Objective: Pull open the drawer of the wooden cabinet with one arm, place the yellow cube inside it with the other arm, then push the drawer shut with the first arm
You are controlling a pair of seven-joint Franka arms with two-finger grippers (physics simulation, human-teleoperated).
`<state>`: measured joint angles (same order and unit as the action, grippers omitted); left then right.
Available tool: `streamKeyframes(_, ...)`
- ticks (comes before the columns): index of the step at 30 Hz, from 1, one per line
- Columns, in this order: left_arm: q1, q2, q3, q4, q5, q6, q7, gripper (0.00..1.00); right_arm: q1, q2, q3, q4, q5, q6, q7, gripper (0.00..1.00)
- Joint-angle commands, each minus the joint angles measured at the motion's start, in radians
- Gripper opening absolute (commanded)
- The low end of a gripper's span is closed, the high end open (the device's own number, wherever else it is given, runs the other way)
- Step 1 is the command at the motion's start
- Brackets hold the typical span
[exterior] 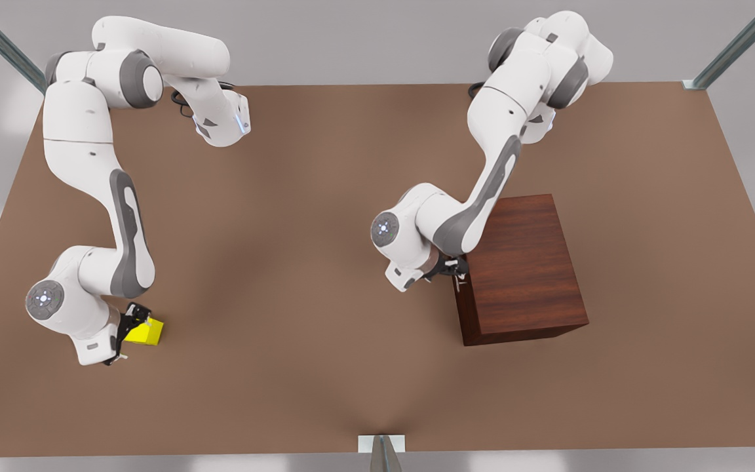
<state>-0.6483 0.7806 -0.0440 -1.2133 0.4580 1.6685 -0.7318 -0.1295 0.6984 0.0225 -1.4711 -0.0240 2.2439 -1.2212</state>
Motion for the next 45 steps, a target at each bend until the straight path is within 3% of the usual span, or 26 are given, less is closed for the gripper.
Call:
streamKeyframes(1, 0.002, 0.002, 0.001, 0.001, -0.002, 0.028, -0.262, 1.00, -0.002, 0.000, 0.001, -0.011, 0.004, 0.046, -0.692, 1.00)
streamKeyframes(6, 0.007, 0.016, 0.003, 0.000, 0.007, 0.046, -0.297, 1.00, -0.009, 0.015, 0.001, -0.023, 0.012, 0.155, -0.669, 1.00)
streamKeyframes(12, 0.002, 0.052, 0.001, 0.001, 0.007, 0.073, -0.345, 1.00, -0.024, 0.015, -0.006, -0.083, 0.007, 0.157, -0.641, 1.00)
streamKeyframes(23, -0.034, 0.054, -0.008, 0.038, 0.001, 0.102, -0.380, 1.00, 0.001, -0.010, -0.038, -0.086, 0.027, -0.070, -0.512, 1.00)
streamKeyframes(45, -0.102, 0.055, -0.040, 0.083, -0.002, 0.181, -0.520, 1.00, 0.014, 0.072, -0.044, -0.014, 0.030, -0.064, -0.494, 1.00)
